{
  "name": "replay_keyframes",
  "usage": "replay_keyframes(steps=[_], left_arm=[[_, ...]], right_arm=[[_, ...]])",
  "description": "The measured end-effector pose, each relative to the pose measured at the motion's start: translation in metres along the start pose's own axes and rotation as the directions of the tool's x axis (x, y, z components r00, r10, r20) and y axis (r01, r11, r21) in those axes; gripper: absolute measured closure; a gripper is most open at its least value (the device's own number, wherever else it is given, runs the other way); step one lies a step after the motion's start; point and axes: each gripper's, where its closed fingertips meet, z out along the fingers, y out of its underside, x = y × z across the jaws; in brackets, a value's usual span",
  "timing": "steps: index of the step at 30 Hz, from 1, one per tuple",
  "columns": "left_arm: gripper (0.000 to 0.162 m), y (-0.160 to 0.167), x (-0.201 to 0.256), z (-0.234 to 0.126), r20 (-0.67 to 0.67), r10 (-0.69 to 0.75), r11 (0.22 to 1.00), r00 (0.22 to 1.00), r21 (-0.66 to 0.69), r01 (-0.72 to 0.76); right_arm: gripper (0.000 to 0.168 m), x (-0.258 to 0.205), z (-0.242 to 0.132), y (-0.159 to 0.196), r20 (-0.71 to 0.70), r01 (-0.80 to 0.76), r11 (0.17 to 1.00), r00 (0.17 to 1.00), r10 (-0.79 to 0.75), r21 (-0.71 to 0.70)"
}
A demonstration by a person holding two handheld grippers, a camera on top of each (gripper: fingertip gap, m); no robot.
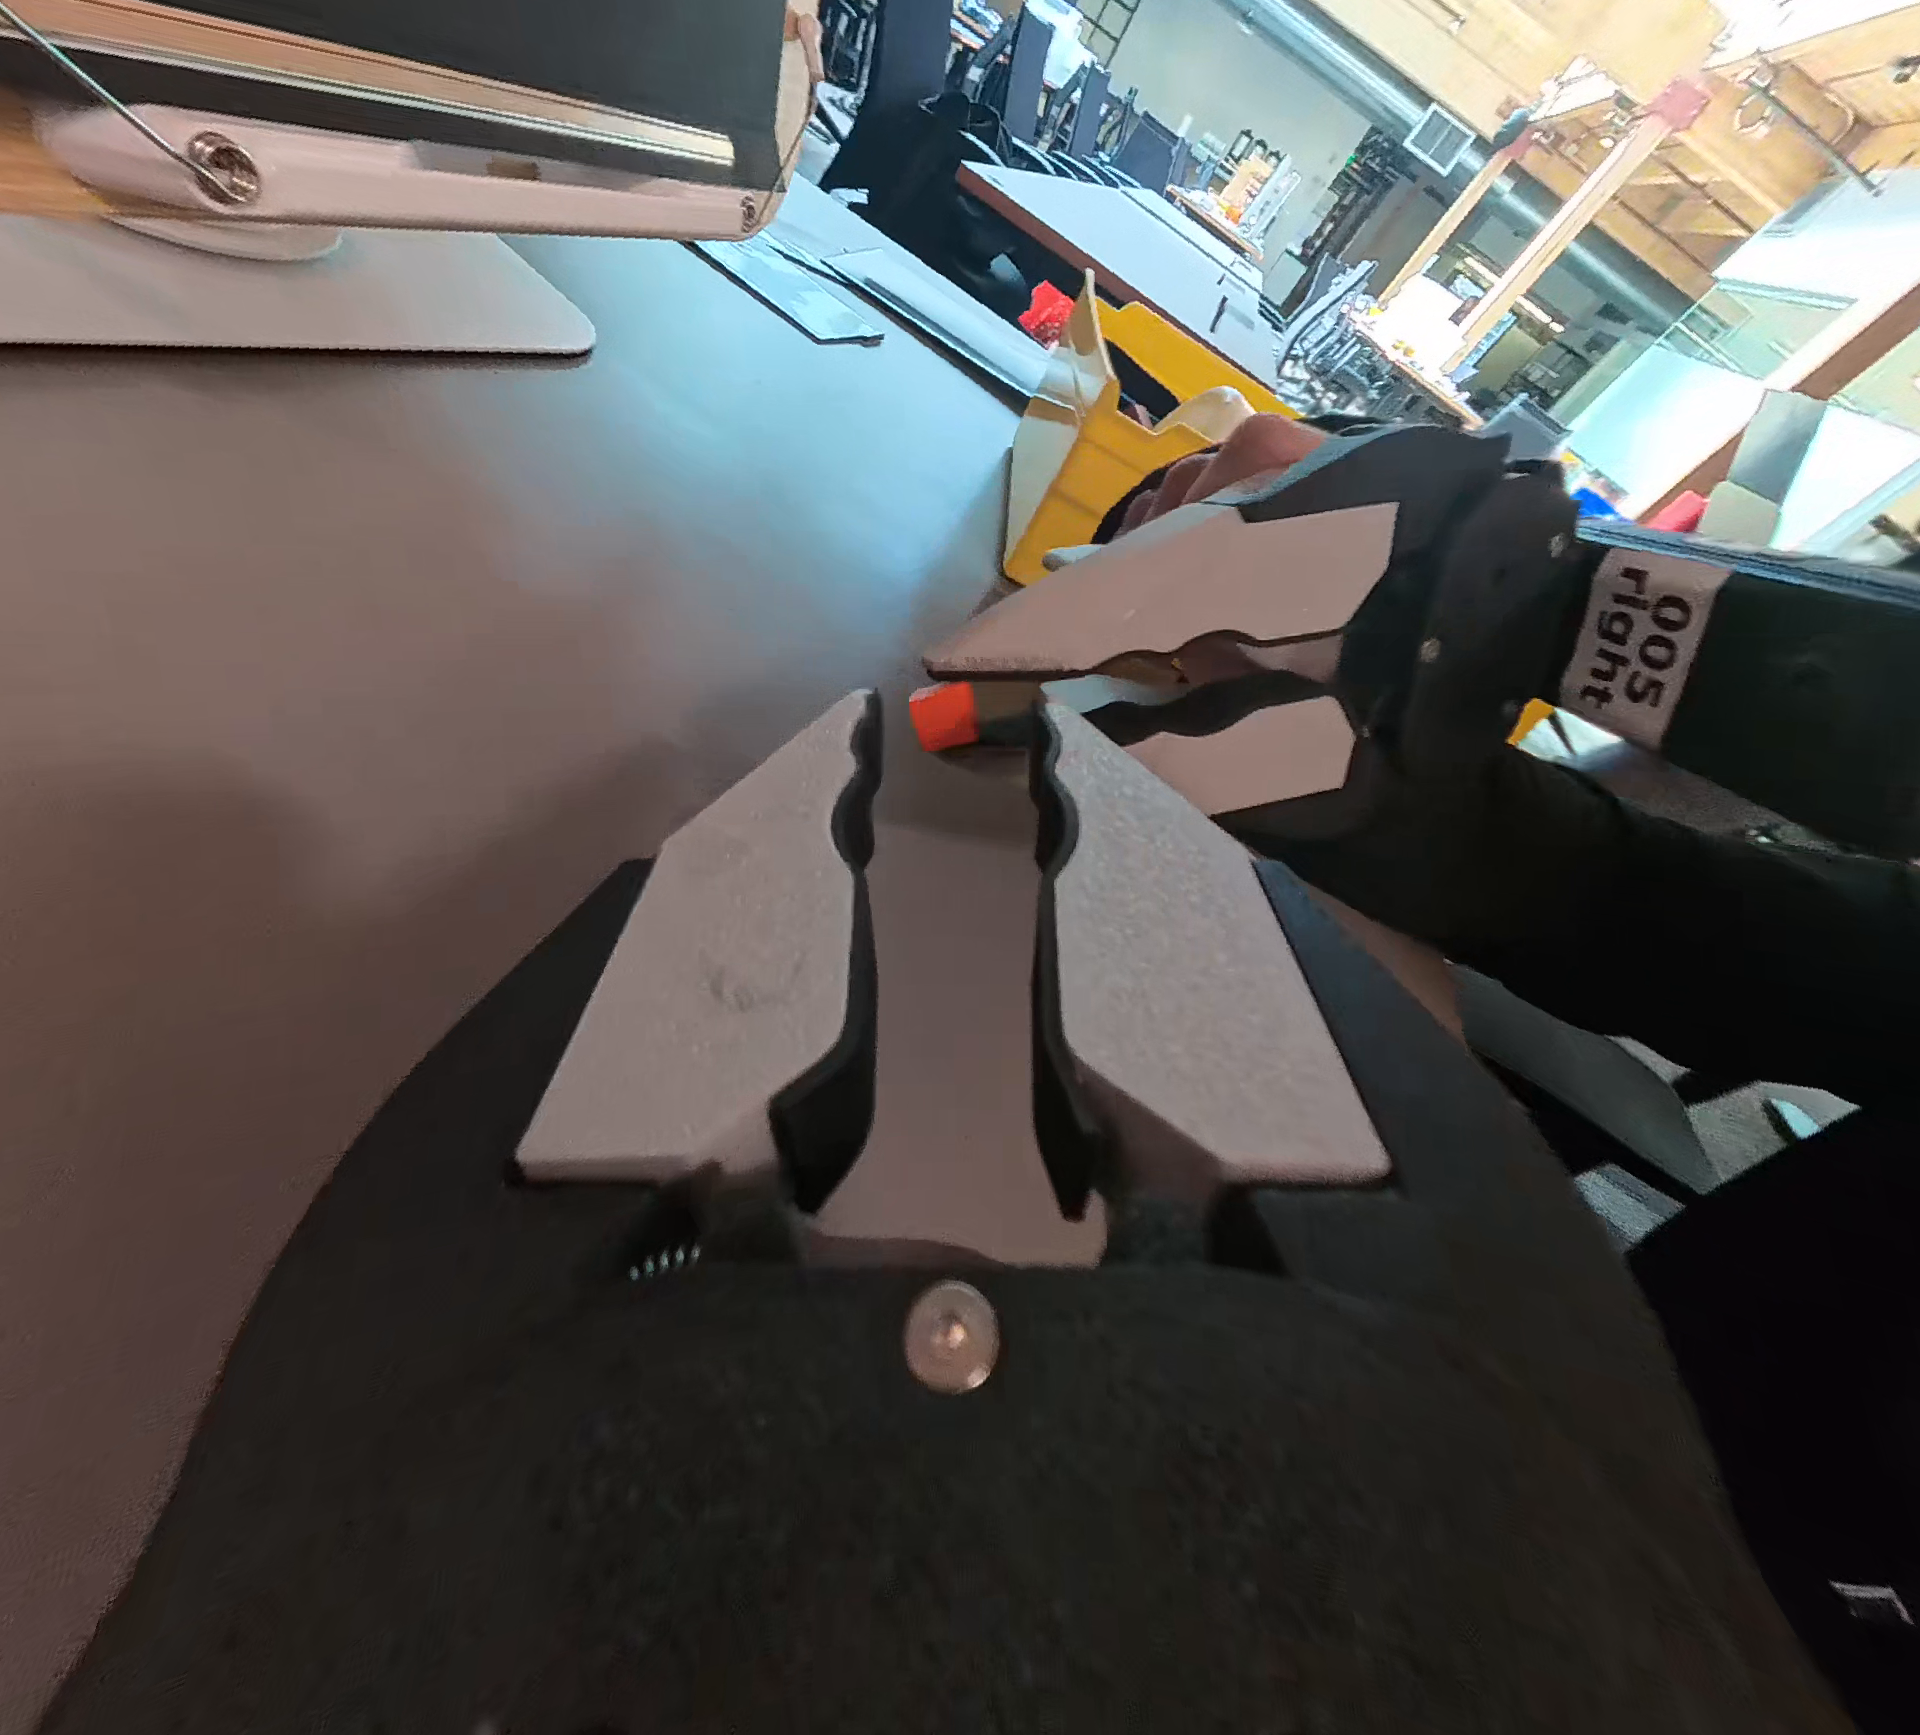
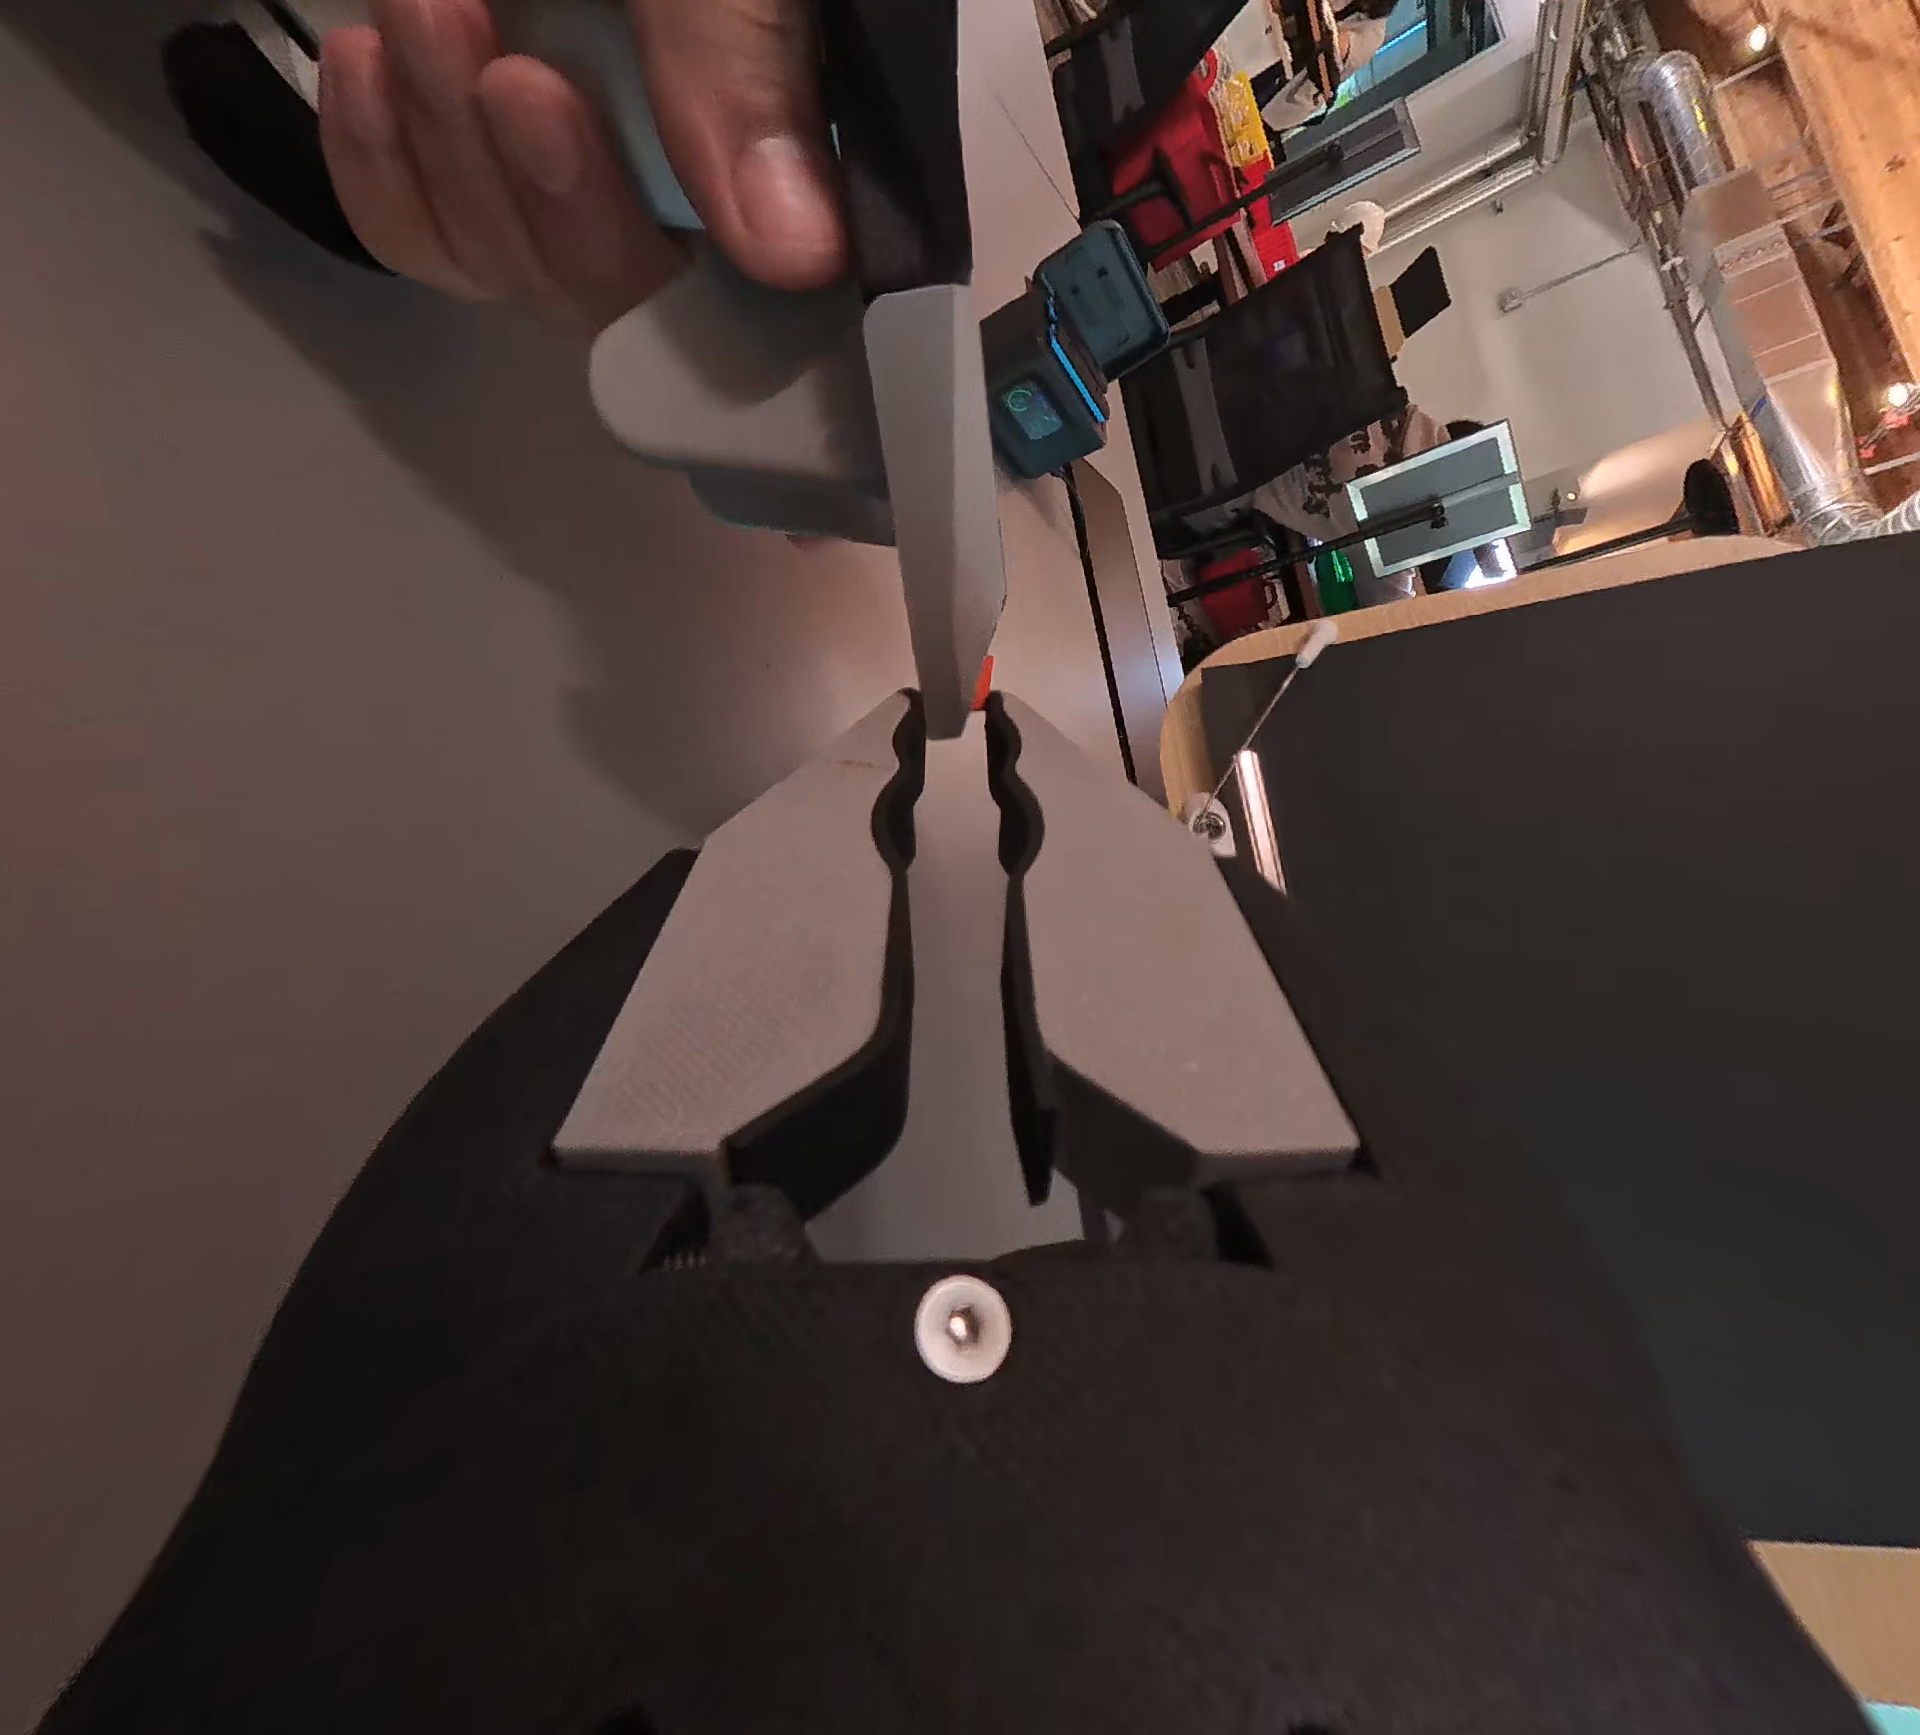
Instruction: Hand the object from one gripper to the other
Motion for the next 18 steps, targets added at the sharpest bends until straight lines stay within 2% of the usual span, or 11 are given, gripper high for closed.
replay_keyframes(steps=[2, 5, 7, 8, 9, 11, 14, 15, 16, 18], left_arm=[[0.149, 0.000, 0.000, 0.000, 0.002, 0.011, 1.000, 1.000, -0.002, -0.011], [0.154, 0.002, -0.008, -0.001, 0.064, 0.103, 0.994, 0.993, -0.035, -0.101], [0.154, 0.003, -0.024, -0.004, 0.192, 0.235, 0.971, 0.953, -0.085, -0.222], [0.154, 0.003, -0.033, -0.006, 0.266, 0.324, 0.945, 0.908, -0.125, -0.301], [0.154, 0.001, -0.041, -0.009, 0.335, 0.426, 0.904, 0.840, -0.174, -0.389], [0.154, -0.006, -0.051, -0.015, 0.437, 0.639, 0.766, 0.632, -0.290, -0.574], [0.154, -0.014, -0.044, -0.013, 0.438, 0.859, 0.460, 0.263, -0.439, -0.772], [0.154, -0.012, -0.040, -0.010, 0.409, 0.897, 0.366, 0.167, -0.474, -0.801], [0.154, -0.008, -0.038, -0.007, 0.378, 0.920, 0.297, 0.104, -0.501, -0.813], [0.154, -0.004, -0.029, -0.002, 0.339, 0.940, 0.223, 0.050, -0.494, -0.840]], right_arm=[[0.161, 0.000, 0.000, 0.001, -0.009, 0.011, 1.000, 1.000, -0.011, -0.003], [0.163, -0.005, 0.002, 0.003, 0.039, -0.068, 0.998, 0.997, 0.068, -0.003], [0.168, -0.010, 0.001, 0.006, 0.119, -0.165, 0.986, 0.980, 0.163, 0.006], [0.168, -0.010, 0.000, 0.010, 0.147, -0.221, 0.975, 0.965, 0.218, 0.001], [0.165, -0.007, 0.001, 0.016, 0.158, -0.282, 0.959, 0.946, 0.282, -0.020], [0.156, -0.007, 0.004, 0.024, 0.204, -0.421, 0.905, 0.883, 0.423, -0.056], [0.147, -0.007, 0.009, 0.033, 0.263, -0.619, 0.776, 0.734, 0.626, -0.118], [0.145, -0.007, 0.009, 0.032, 0.292, -0.677, 0.726, 0.674, 0.679, -0.124], [0.146, -0.005, 0.008, 0.029, 0.322, -0.739, 0.663, 0.603, 0.730, -0.120], [0.147, 0.002, 0.003, 0.021, 0.401, -0.850, 0.514, 0.433, 0.807, -0.116]])
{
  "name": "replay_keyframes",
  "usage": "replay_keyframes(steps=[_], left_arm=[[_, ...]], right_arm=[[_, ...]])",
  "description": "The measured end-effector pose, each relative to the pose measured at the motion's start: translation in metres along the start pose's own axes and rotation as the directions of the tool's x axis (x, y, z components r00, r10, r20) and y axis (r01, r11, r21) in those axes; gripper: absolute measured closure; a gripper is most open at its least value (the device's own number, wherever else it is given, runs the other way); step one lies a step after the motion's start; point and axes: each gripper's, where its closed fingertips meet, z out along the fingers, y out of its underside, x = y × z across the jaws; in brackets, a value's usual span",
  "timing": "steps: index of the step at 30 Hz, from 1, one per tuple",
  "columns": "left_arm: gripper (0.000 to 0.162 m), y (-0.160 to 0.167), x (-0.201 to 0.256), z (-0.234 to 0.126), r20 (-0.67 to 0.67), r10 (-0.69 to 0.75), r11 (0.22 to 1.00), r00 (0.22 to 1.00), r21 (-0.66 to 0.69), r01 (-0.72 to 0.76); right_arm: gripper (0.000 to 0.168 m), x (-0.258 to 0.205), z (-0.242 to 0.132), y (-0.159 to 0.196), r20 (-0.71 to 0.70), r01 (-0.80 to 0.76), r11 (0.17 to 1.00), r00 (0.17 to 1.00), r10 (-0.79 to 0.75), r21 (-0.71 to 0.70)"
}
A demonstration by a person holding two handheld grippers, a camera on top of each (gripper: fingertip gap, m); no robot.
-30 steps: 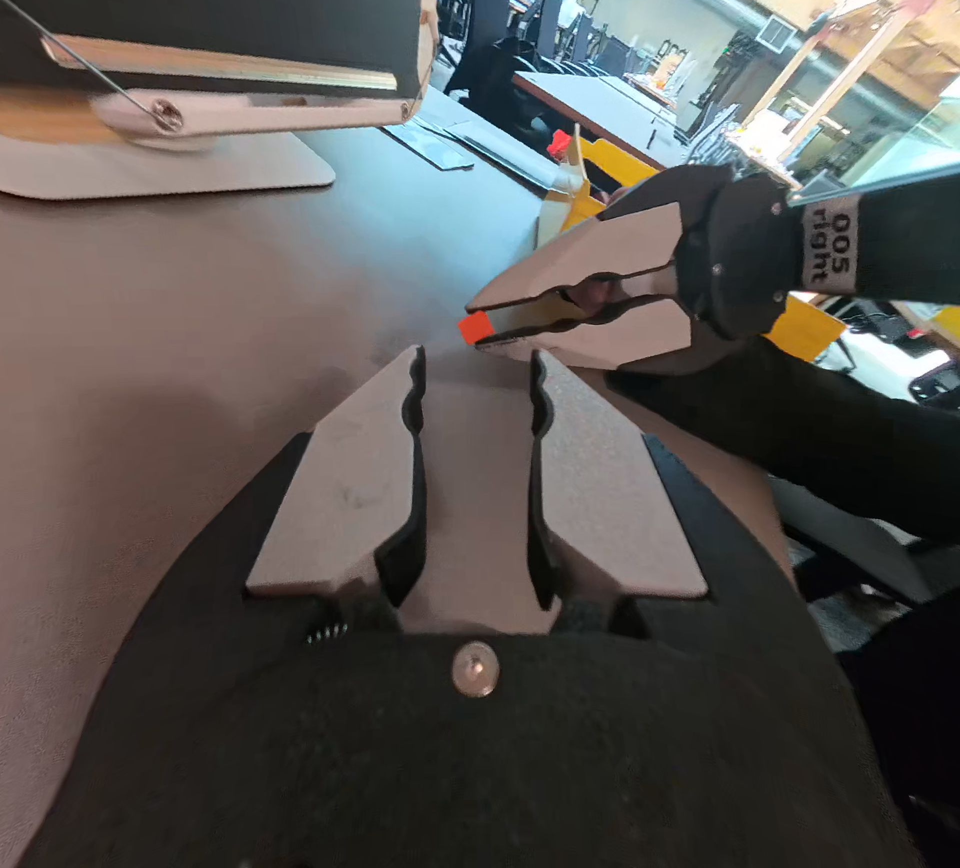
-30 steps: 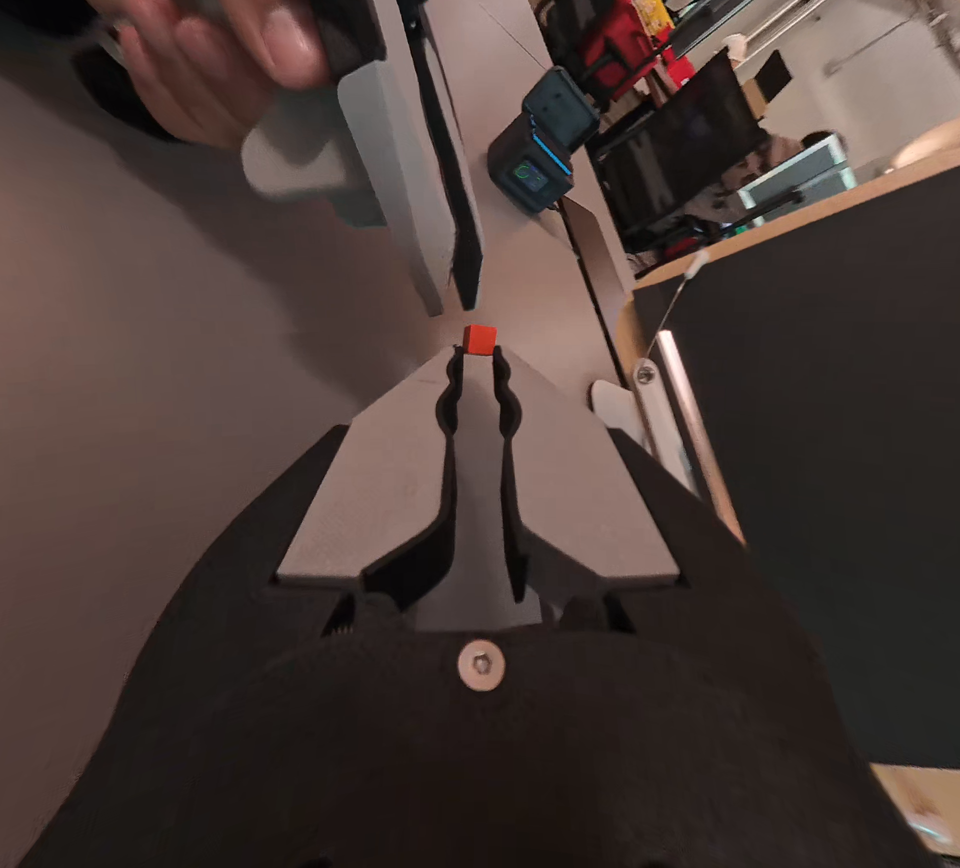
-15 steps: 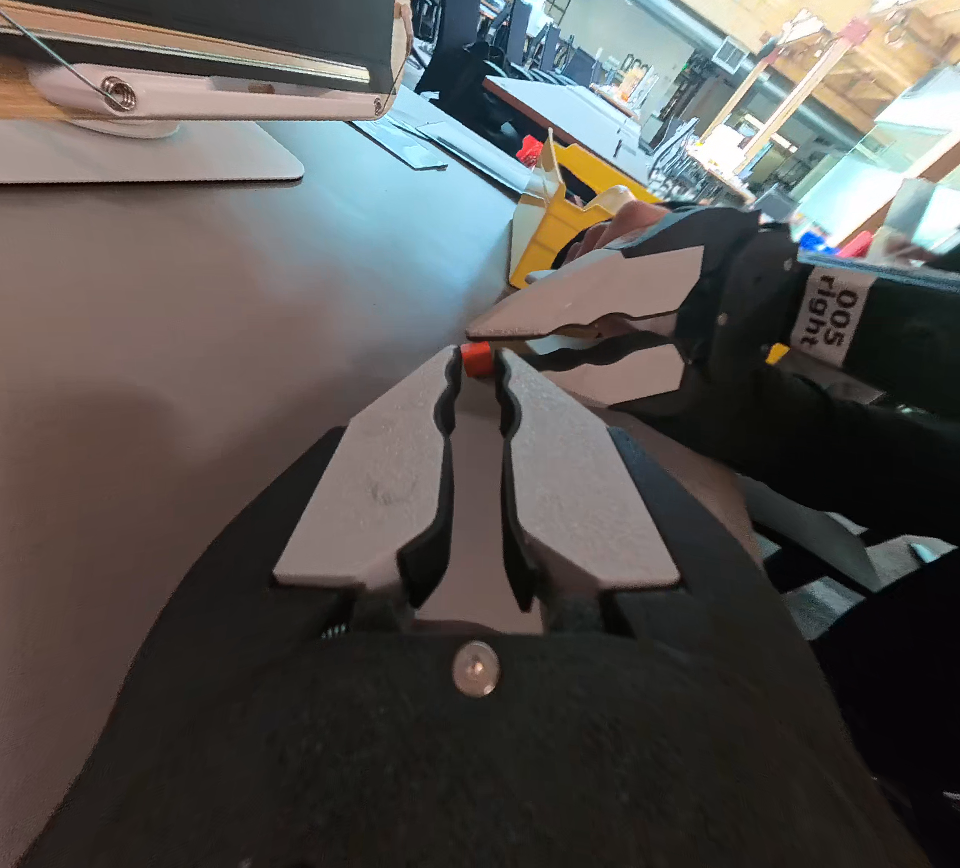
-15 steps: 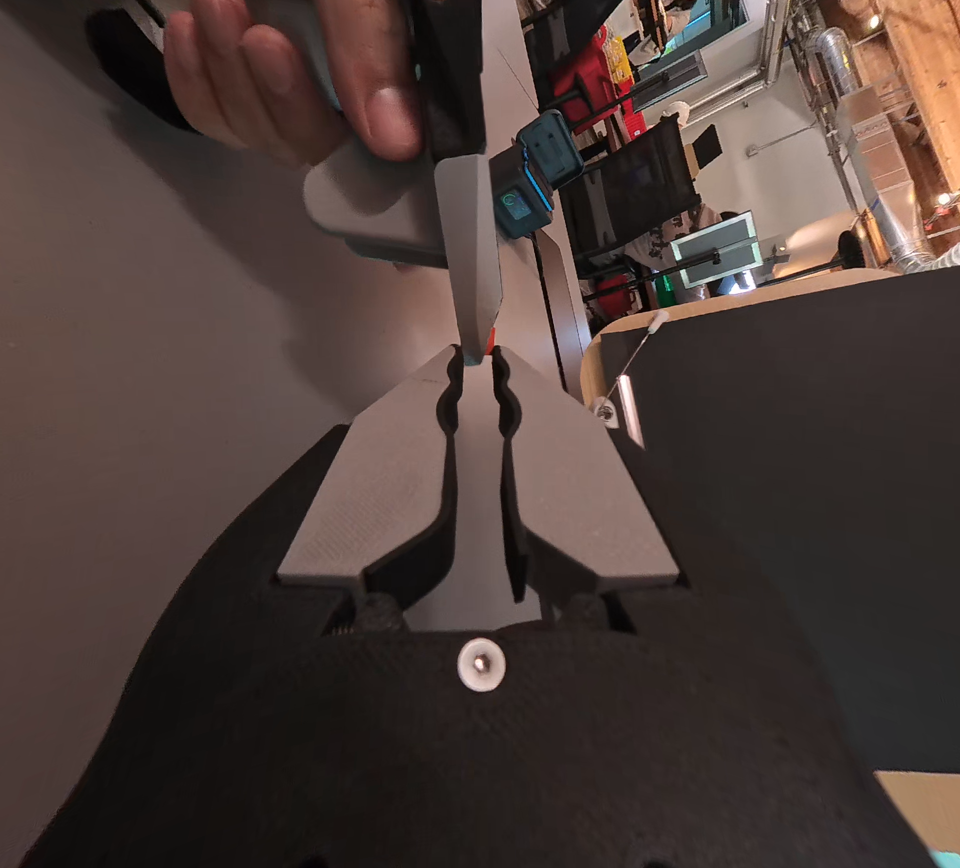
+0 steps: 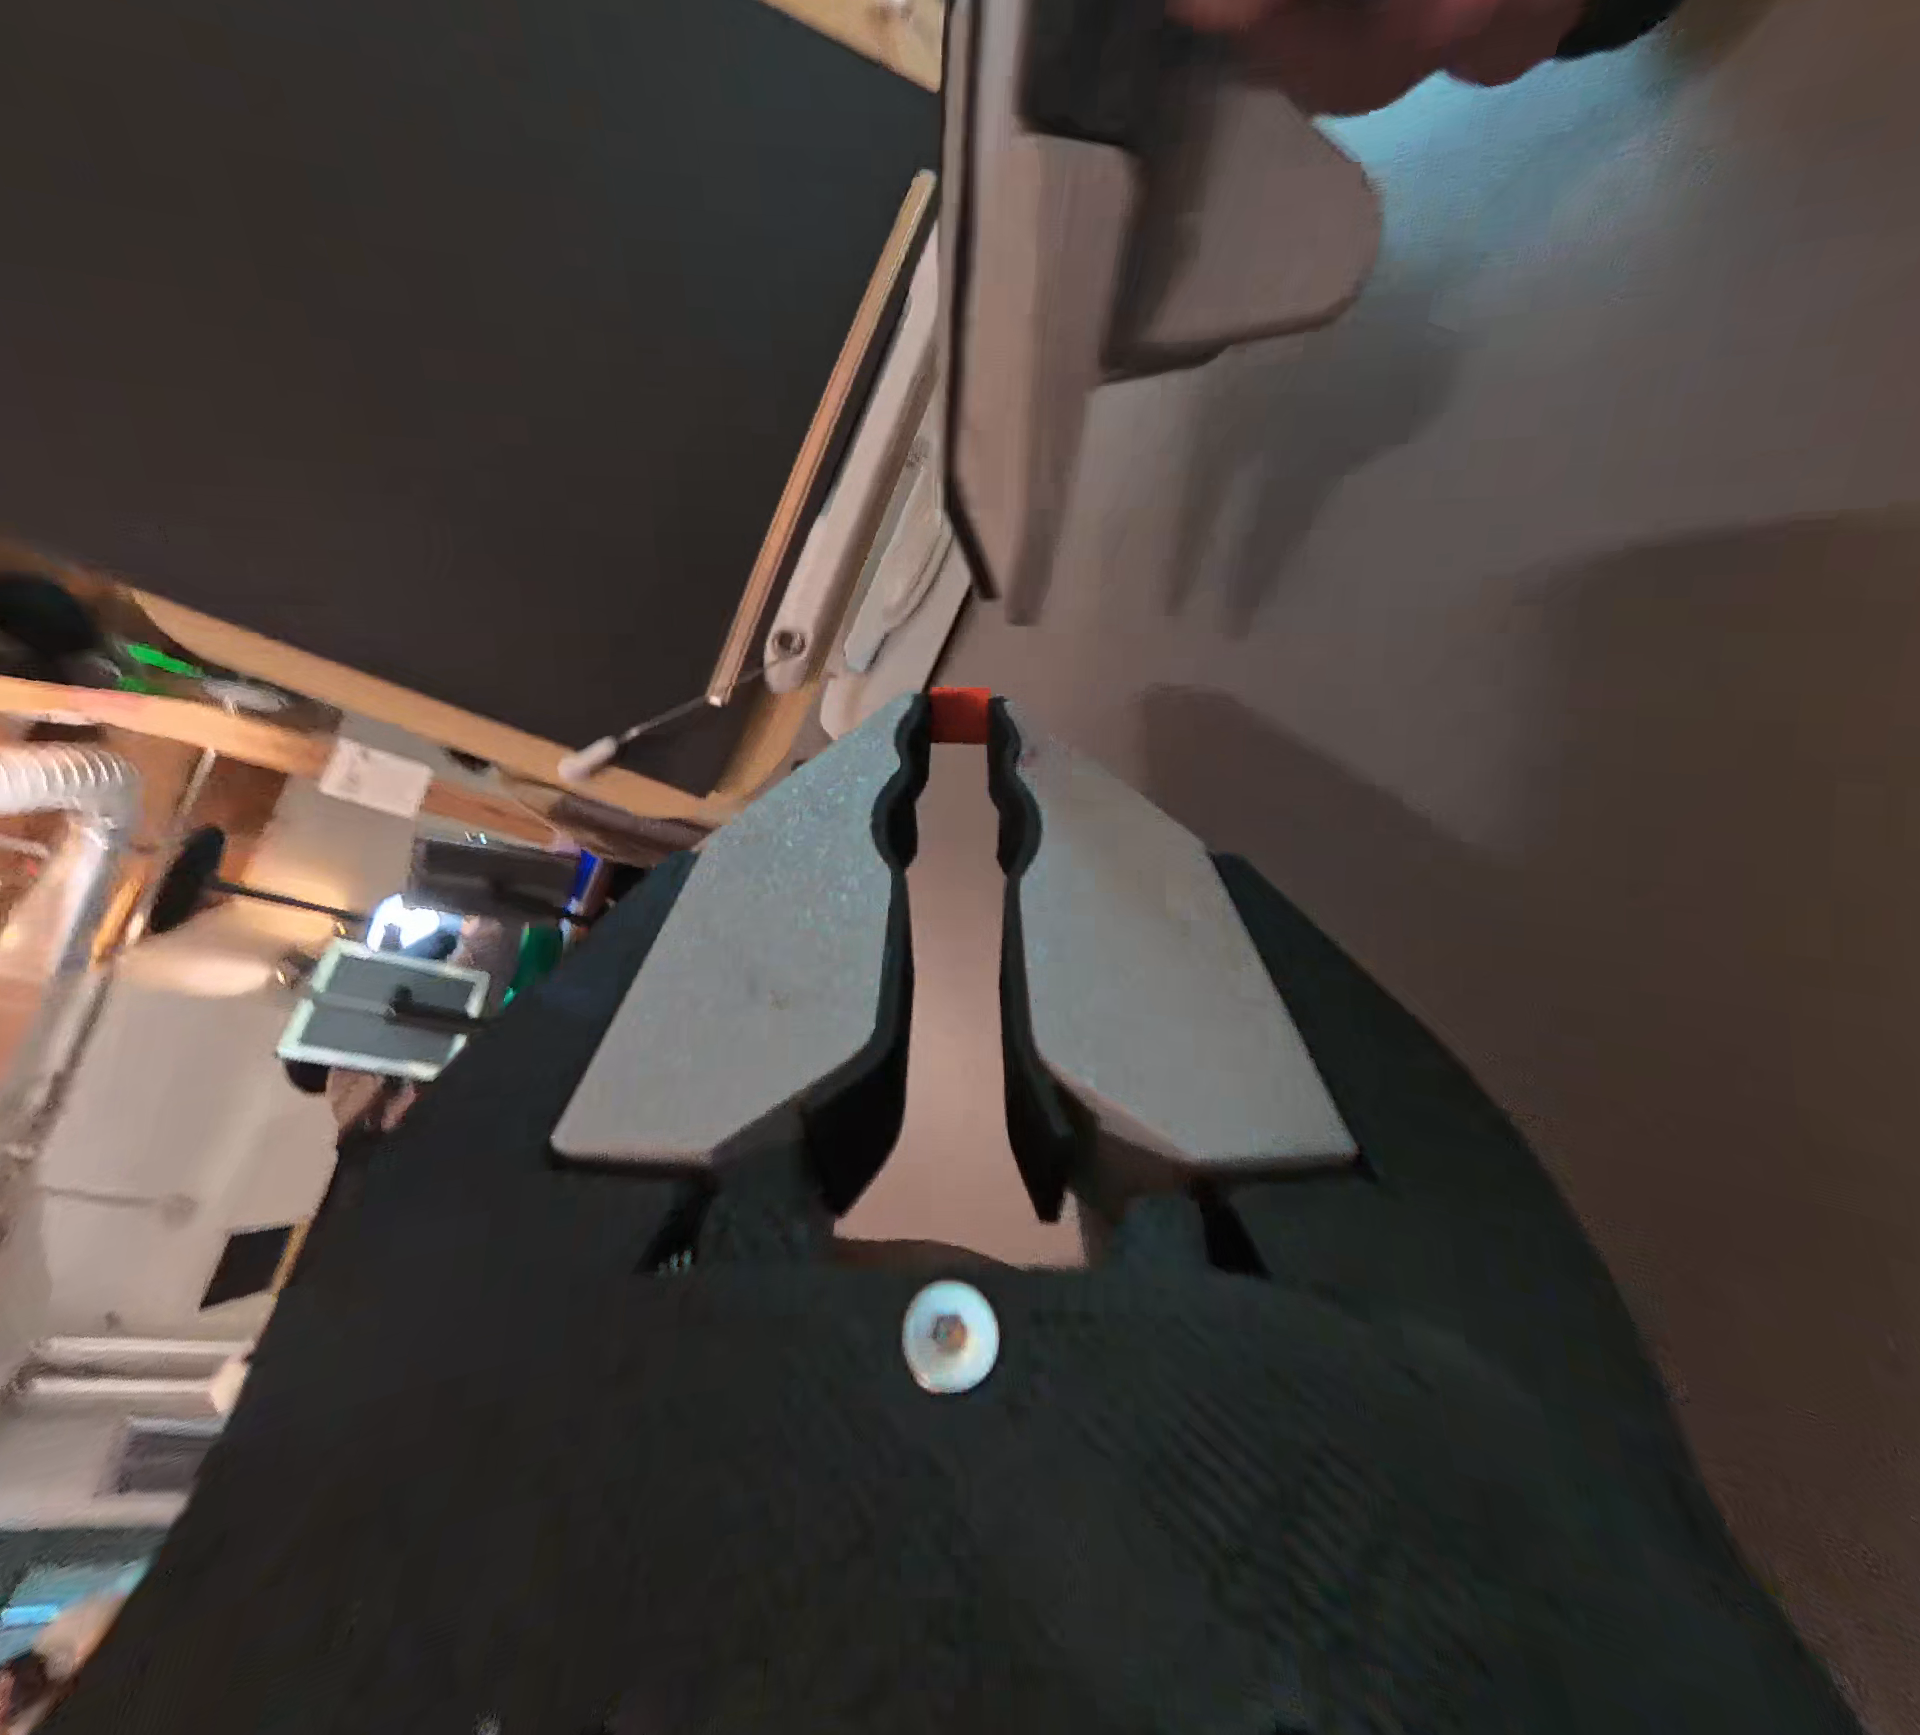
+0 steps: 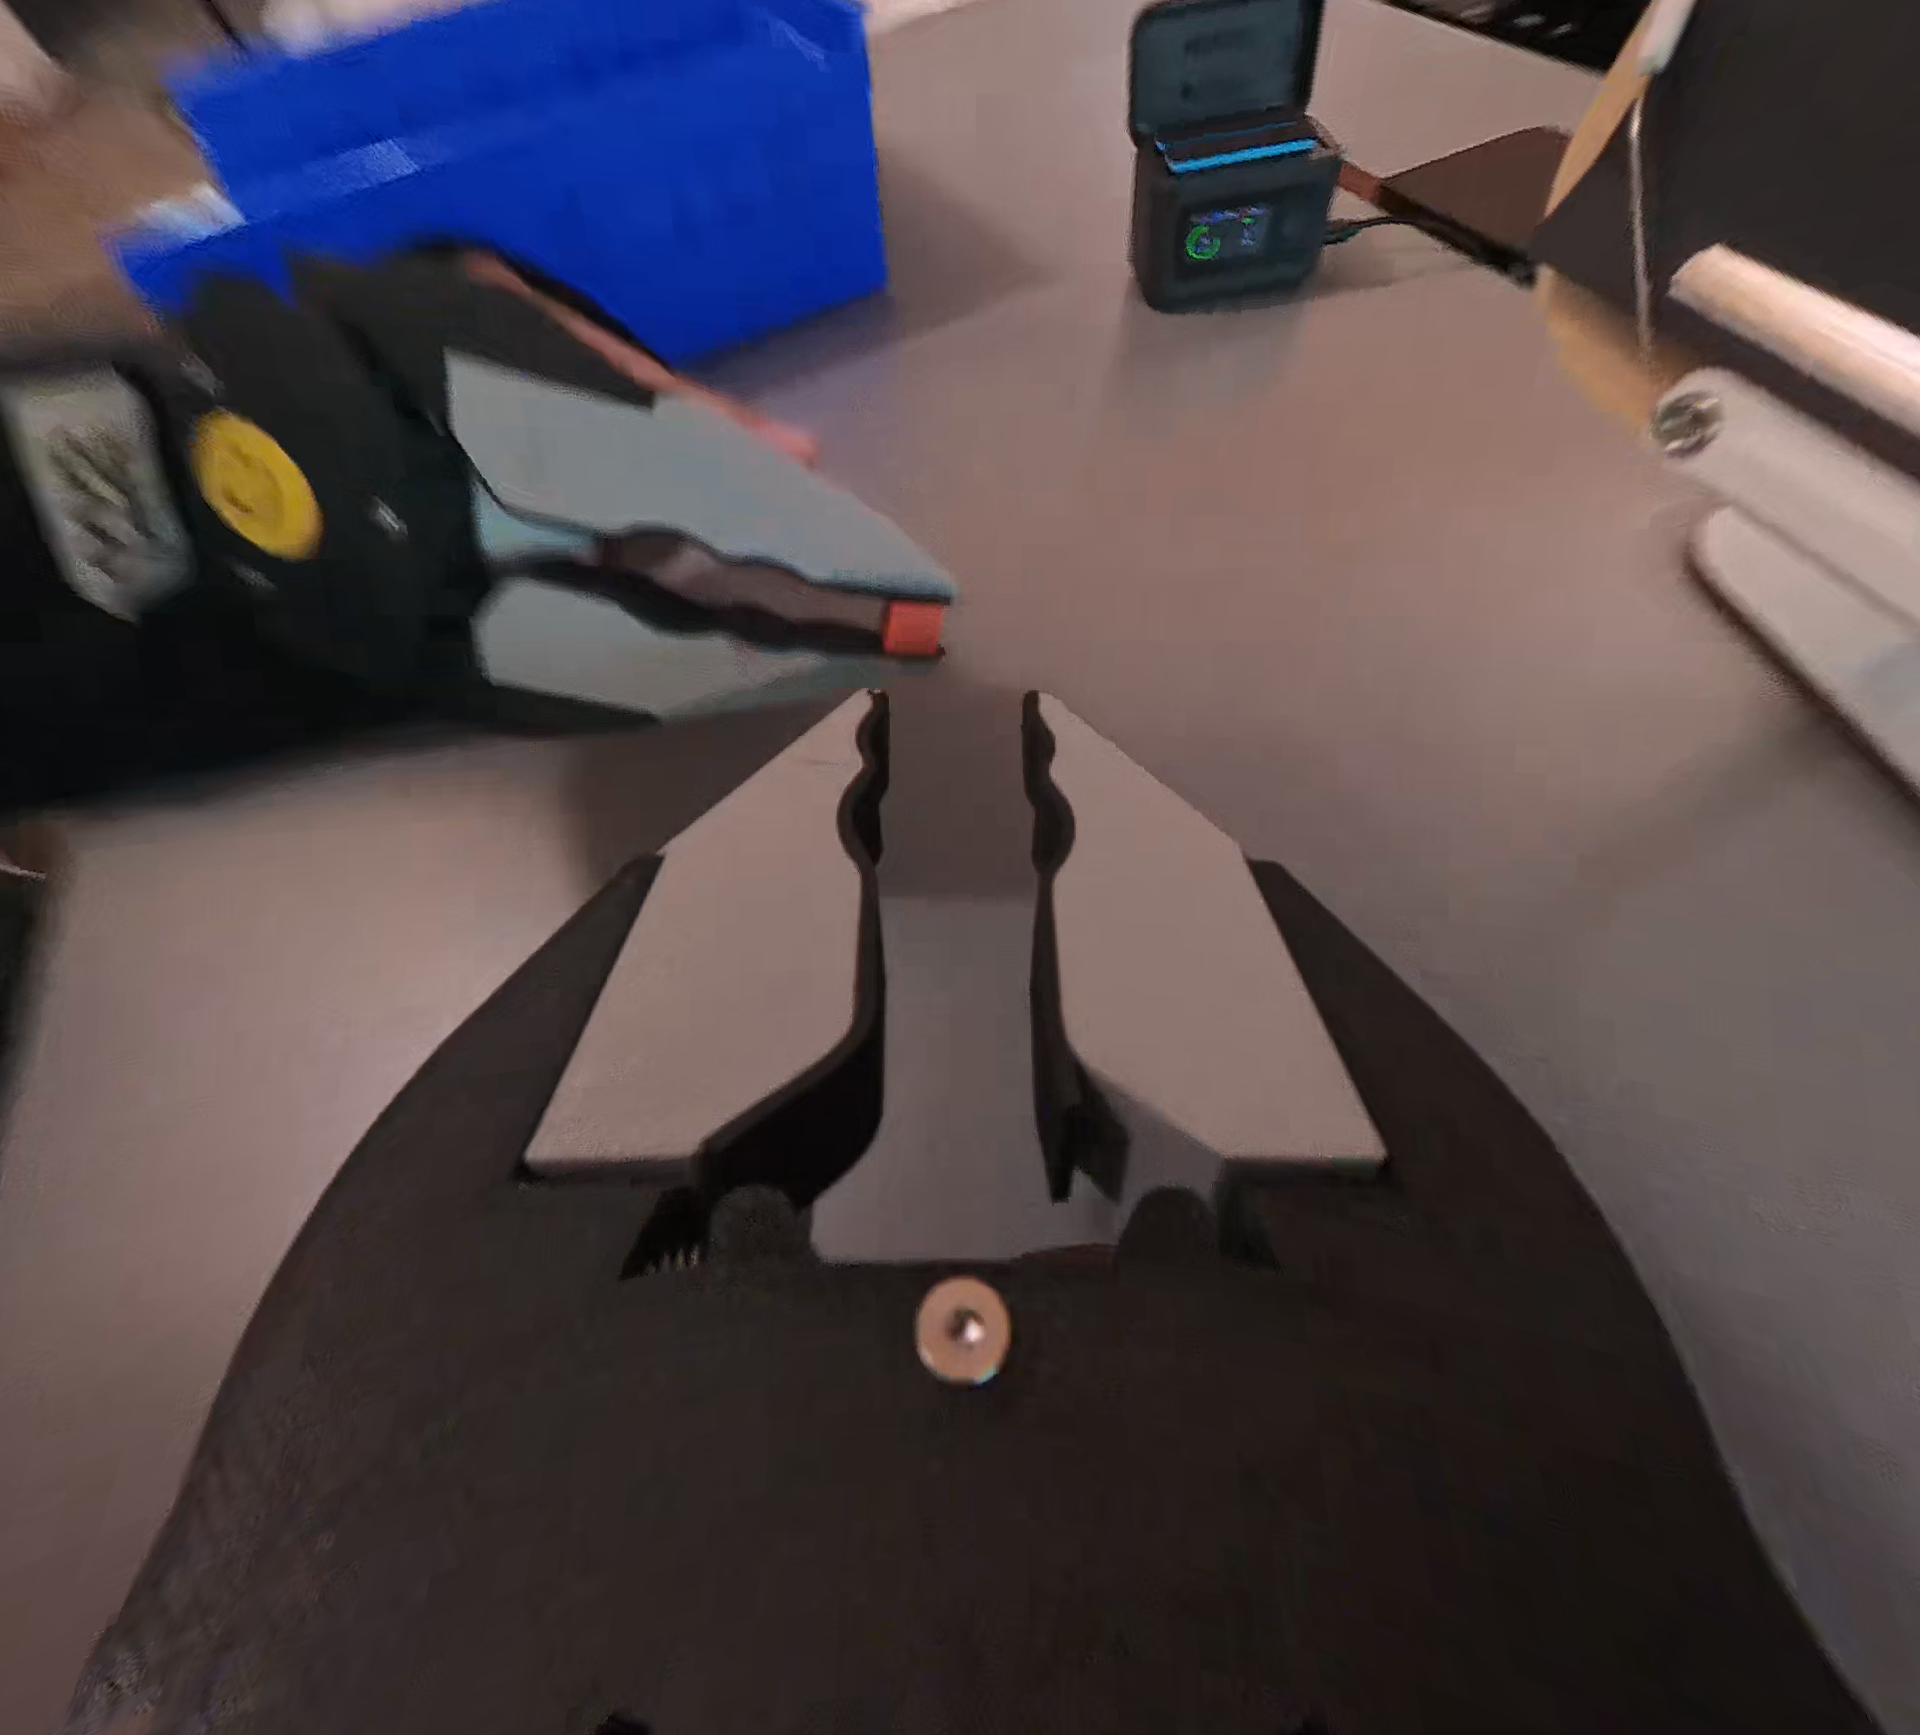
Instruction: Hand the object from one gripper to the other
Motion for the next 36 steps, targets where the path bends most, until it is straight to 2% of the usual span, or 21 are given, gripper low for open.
replay_keyframes(steps=[2, 4, 9, 12, 16, 18, 22, 26, 29, 33, 36], left_arm=[[0.154, -0.008, -0.003, -0.003, 0.027, 0.020, 0.999, 0.999, 0.050, -0.021], [0.154, -0.010, -0.007, -0.004, 0.041, 0.012, 0.999, 0.999, 0.050, -0.014], [0.154, -0.016, -0.005, -0.004, 0.055, 0.039, 0.997, 0.998, 0.059, -0.042], [0.154, -0.026, -0.002, -0.007, 0.042, 0.028, 0.995, 0.999, 0.096, -0.032], [0.154, -0.033, -0.002, -0.009, 0.019, -0.032, 0.991, 0.999, 0.130, 0.029], [0.153, -0.034, -0.004, -0.010, 0.027, -0.047, 0.989, 0.999, 0.141, 0.043], [0.142, -0.033, -0.010, -0.013, 0.061, -0.031, 0.989, 0.998, 0.145, 0.022], [0.142, -0.044, -0.021, -0.021, 0.191, 0.087, 0.977, 0.978, 0.174, -0.121], [0.141, -0.050, -0.022, -0.025, 0.228, 0.143, 0.965, 0.963, 0.183, -0.187], [0.141, -0.051, -0.014, -0.023, 0.192, 0.144, 0.963, 0.971, 0.199, -0.182], [0.145, -0.054, -0.005, -0.024, 0.105, 0.082, 0.967, 0.991, 0.234, -0.105]], right_arm=[[0.148, -0.004, -0.006, -0.009, 0.111, -0.143, 0.988, 0.984, 0.136, 0.052], [0.148, -0.008, -0.010, -0.016, 0.193, -0.212, 0.973, 0.962, 0.192, 0.091], [0.147, -0.015, -0.005, -0.014, 0.200, -0.171, 0.982, 0.968, 0.153, 0.079], [0.159, -0.021, -0.001, -0.012, 0.210, -0.141, 0.987, 0.970, 0.123, 0.075], [0.162, -0.028, -0.003, -0.015, 0.273, -0.181, 0.980, 0.950, 0.154, 0.079], [0.162, -0.029, -0.006, -0.017, 0.324, -0.251, 0.965, 0.922, 0.213, 0.080], [0.163, -0.029, -0.023, -0.034, 0.517, -0.497, 0.863, 0.764, 0.386, 0.090], [0.162, -0.029, -0.029, -0.031, 0.621, -0.695, 0.715, 0.531, 0.577, -0.070], [0.162, -0.037, -0.030, -0.030, 0.668, -0.758, 0.621, 0.359, 0.652, -0.200], [0.162, -0.050, -0.029, -0.030, 0.689, -0.751, 0.596, 0.272, 0.672, -0.285], [0.162, -0.054, -0.029, -0.028, 0.696, -0.729, 0.620, 0.285, 0.659, -0.288]])
